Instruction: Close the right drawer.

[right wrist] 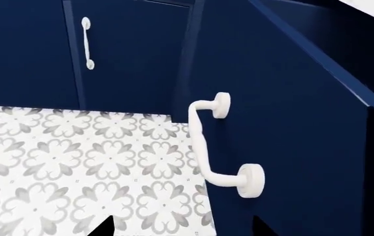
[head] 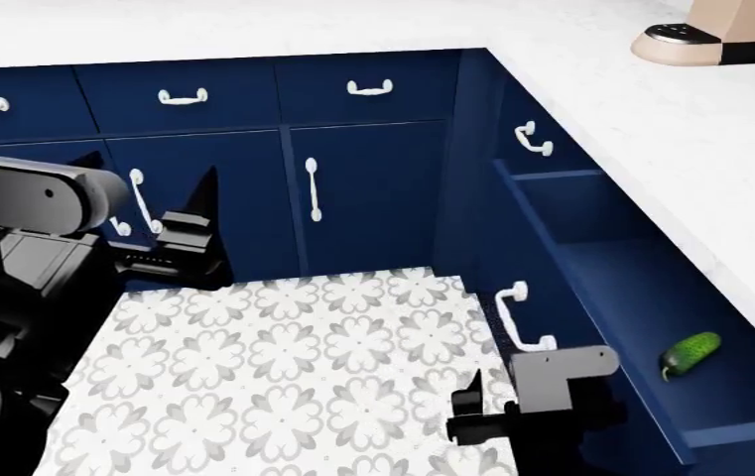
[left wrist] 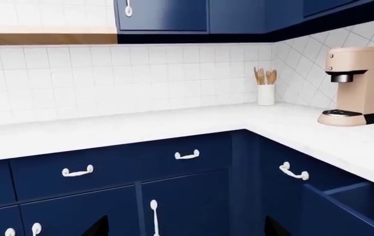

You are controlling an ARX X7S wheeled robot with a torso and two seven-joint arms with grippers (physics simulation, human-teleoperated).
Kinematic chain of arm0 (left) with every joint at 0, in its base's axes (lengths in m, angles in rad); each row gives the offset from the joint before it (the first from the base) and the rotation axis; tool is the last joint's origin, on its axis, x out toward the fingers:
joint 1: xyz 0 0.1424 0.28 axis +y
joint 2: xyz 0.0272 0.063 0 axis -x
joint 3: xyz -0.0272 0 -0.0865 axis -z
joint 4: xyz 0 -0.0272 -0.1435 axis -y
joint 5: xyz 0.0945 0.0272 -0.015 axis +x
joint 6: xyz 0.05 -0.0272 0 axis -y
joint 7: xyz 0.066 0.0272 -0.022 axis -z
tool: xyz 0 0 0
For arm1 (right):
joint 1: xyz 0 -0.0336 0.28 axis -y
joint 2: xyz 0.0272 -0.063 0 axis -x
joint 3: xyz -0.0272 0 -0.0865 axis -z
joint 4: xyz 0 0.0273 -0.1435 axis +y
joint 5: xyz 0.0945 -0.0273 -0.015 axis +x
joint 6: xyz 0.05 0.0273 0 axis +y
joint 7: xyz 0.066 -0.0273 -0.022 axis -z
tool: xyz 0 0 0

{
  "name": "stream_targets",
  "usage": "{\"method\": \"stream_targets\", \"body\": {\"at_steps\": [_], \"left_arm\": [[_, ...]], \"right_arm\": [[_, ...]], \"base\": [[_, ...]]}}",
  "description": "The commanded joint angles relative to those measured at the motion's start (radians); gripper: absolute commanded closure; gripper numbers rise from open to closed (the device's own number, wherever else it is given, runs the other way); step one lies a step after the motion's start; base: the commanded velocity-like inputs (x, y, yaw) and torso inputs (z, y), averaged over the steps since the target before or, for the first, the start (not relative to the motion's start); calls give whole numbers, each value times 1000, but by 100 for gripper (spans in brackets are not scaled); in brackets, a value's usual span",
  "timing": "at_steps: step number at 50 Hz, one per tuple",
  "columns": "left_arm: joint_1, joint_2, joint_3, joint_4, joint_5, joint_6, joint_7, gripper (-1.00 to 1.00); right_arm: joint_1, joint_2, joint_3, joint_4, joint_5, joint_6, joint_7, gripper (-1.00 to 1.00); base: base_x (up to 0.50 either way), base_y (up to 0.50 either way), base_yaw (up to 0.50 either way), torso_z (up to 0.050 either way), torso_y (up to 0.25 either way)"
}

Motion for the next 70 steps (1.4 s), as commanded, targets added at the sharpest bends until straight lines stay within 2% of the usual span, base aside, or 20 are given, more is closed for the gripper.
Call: {"method": "stream_targets", "body": {"at_steps": [1, 70], "left_arm": [[0, -1, -5, 4, -1, -2, -1, -100], [11, 15, -18, 14, 4, -25, -12, -100]], "right_arm": [[-40, 20, 14, 65, -12, -18, 3, -100], [-84, 54, 125, 310, -60, -111, 152, -100]], "base": [[0, 0, 0, 0, 0], [0, 0, 0, 0, 0]]}}
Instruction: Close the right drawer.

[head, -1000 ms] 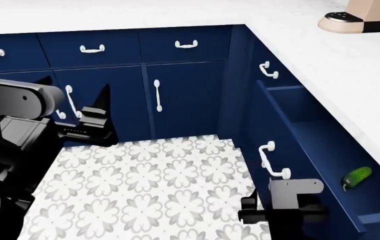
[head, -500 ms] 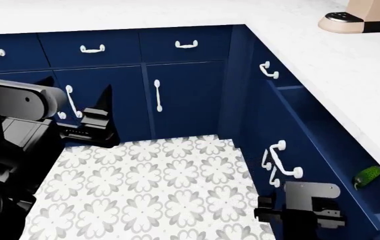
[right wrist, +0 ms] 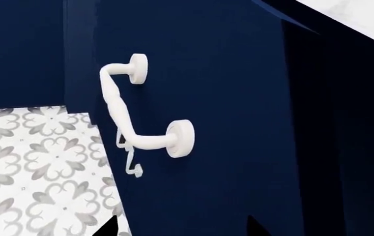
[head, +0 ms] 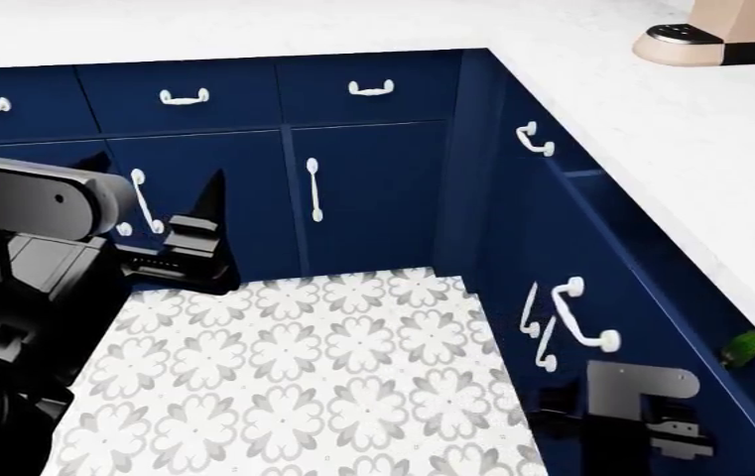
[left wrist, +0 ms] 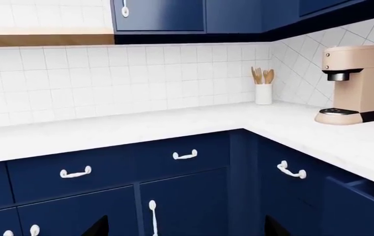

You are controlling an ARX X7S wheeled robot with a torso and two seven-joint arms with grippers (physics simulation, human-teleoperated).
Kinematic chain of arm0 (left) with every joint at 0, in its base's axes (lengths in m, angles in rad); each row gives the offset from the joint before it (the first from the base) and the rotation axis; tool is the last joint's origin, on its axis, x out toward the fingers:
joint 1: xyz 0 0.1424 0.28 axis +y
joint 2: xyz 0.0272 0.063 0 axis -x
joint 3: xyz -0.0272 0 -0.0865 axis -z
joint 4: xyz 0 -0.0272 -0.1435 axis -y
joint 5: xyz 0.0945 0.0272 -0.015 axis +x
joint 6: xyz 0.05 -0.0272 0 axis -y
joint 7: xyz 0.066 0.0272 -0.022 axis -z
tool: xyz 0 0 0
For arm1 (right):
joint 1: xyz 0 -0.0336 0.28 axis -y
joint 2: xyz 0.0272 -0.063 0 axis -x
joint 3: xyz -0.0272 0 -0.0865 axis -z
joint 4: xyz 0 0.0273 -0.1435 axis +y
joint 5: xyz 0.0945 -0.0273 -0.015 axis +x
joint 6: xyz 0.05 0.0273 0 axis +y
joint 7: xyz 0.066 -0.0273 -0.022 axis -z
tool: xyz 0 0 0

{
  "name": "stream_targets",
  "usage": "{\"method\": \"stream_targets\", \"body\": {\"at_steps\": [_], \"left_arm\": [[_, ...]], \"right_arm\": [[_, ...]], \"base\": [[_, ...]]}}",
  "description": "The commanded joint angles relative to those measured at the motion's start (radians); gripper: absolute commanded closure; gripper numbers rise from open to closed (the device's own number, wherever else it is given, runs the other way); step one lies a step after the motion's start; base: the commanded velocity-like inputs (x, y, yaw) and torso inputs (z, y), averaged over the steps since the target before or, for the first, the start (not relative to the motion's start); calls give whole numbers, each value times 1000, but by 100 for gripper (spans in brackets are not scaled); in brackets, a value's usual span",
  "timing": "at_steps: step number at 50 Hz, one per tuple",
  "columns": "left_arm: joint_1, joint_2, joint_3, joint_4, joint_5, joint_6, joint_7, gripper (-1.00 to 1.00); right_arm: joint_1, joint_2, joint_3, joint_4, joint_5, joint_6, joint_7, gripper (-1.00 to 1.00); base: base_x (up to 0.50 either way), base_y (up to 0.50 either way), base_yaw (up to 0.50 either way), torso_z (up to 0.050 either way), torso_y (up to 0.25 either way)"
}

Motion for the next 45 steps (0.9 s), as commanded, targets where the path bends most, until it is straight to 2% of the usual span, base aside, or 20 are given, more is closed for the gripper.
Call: {"method": "stream_targets", "body": {"at_steps": [1, 20, 36, 45], "left_arm": [[5, 0, -2, 4, 2, -1, -1, -100], [4, 3, -7, 14, -1, -10, -8, -100], [0, -7, -18, 17, -14, -8, -1, -100], [-1, -9, -23, 20, -15, -7, -2, -100]], "right_arm": [[-6, 28, 43, 50, -13, 6, 58, -100], [-29, 57, 116, 190, 35, -30, 79, -100], [-15, 84, 158, 230, 91, 30, 158, -100], [16, 77, 126, 283, 61, 114, 219, -100]], "base": [[0, 0, 0, 0, 0], [0, 0, 0, 0, 0], [0, 0, 0, 0, 0], [0, 0, 0, 0, 0]]}}
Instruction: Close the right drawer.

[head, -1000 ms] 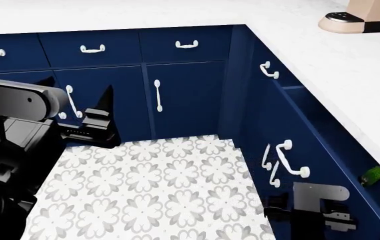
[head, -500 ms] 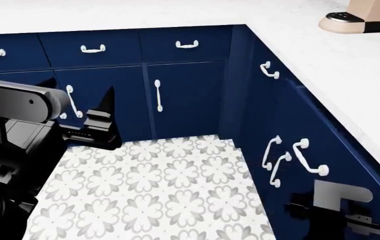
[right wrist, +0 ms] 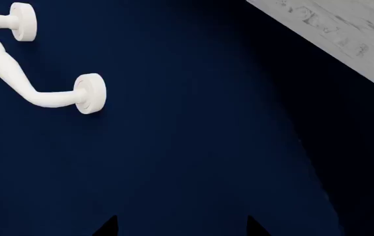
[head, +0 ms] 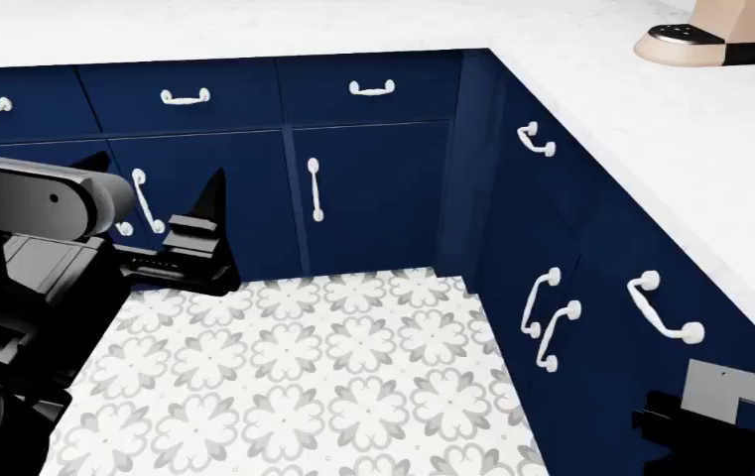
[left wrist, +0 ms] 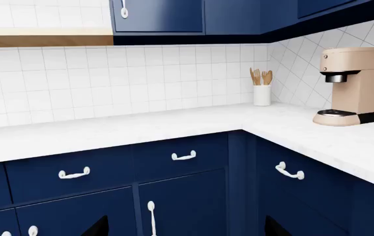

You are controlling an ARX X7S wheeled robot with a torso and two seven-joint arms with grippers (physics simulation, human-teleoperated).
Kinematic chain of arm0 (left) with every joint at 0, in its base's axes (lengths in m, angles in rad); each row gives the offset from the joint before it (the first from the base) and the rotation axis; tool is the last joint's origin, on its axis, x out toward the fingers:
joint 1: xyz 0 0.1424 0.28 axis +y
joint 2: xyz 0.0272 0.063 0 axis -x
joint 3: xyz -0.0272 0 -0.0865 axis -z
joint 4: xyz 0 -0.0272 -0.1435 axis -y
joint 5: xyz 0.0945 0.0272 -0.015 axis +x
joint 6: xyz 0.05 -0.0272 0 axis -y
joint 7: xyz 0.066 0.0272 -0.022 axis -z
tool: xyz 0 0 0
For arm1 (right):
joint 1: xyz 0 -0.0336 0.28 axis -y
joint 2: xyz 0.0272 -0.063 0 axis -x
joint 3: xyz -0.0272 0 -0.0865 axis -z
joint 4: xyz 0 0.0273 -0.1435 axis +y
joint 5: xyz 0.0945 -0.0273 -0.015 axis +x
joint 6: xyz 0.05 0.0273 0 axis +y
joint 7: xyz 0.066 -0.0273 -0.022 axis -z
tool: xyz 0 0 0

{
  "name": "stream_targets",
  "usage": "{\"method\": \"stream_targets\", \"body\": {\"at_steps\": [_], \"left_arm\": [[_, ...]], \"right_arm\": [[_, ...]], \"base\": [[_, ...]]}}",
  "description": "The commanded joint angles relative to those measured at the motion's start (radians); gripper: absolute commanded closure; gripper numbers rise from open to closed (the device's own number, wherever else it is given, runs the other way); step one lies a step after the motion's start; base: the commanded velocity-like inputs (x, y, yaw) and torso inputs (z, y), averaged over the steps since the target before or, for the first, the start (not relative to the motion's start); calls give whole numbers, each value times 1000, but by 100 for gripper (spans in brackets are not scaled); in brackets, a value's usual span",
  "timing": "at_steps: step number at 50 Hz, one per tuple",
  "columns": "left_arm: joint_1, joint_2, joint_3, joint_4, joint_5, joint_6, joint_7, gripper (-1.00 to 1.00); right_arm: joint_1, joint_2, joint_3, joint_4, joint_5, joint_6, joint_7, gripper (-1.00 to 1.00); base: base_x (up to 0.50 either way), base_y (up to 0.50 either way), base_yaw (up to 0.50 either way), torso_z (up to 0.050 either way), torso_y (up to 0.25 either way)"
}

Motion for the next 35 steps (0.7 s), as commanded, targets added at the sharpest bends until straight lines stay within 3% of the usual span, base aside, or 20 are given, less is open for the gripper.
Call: {"method": "stream_targets", "body": {"at_steps": [1, 35], "left_arm": [[-4, -5, -8, 9, -6, 0, -1, -100], [-8, -8, -21, 26, -11, -10, -6, -100]], "right_arm": [[21, 13, 1, 75, -17, 94, 91, -100], [42, -1, -13, 98, -48, 148, 138, -100]], "base": [[0, 0, 0, 0, 0], [0, 0, 0, 0, 0]]}}
